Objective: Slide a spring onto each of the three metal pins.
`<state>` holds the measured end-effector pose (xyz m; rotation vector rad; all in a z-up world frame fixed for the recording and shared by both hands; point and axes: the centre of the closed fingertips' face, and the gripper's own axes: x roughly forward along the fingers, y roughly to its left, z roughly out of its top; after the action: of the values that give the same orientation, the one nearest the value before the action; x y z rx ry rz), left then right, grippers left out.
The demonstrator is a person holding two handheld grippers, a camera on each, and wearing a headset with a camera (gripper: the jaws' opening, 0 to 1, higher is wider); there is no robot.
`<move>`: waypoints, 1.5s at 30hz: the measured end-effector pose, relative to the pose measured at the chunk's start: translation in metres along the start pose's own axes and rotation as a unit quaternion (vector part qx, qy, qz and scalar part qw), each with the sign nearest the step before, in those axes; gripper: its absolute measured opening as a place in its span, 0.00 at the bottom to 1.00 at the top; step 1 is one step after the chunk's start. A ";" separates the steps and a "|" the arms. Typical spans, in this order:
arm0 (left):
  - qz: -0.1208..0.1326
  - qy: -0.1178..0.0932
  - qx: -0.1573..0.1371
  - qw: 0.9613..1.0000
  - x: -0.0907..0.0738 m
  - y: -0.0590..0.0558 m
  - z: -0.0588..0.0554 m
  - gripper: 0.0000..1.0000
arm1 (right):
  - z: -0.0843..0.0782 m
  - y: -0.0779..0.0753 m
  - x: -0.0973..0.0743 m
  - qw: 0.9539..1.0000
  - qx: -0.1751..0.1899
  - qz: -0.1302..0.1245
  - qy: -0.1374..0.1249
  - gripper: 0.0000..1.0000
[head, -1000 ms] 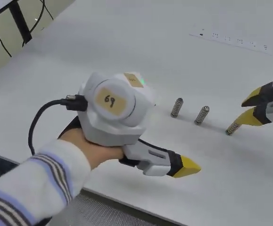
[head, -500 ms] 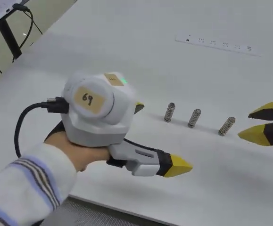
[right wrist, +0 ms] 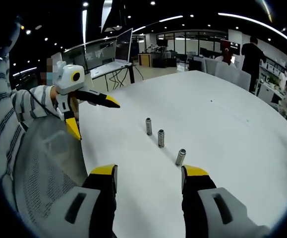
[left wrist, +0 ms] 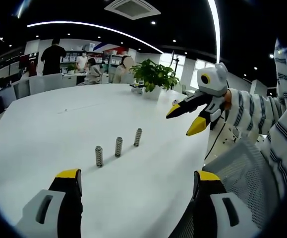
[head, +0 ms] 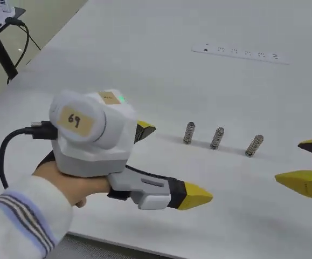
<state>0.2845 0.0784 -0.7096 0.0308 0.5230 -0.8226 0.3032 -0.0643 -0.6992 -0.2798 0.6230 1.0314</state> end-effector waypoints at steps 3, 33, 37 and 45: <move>-0.002 0.009 0.005 1.000 -0.004 -0.001 -0.003 0.92 | -0.002 0.003 -0.005 1.000 0.003 -0.012 -0.014 0.52; -0.002 -0.045 -0.061 0.997 -0.061 0.001 0.009 0.98 | -0.010 0.009 -0.039 0.985 0.091 -0.086 -0.116 1.00; -0.001 -0.040 -0.064 0.997 -0.058 0.000 0.004 0.98 | -0.011 0.007 -0.041 0.986 0.084 -0.094 -0.108 1.00; 0.005 -0.028 -0.063 0.998 -0.058 0.004 -0.004 0.98 | -0.010 0.003 -0.044 0.985 0.083 -0.104 -0.106 1.00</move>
<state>0.2538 0.1220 -0.6873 -0.1047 0.5211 -0.7767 0.2809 -0.0993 -0.6801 -0.0836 0.4731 0.7904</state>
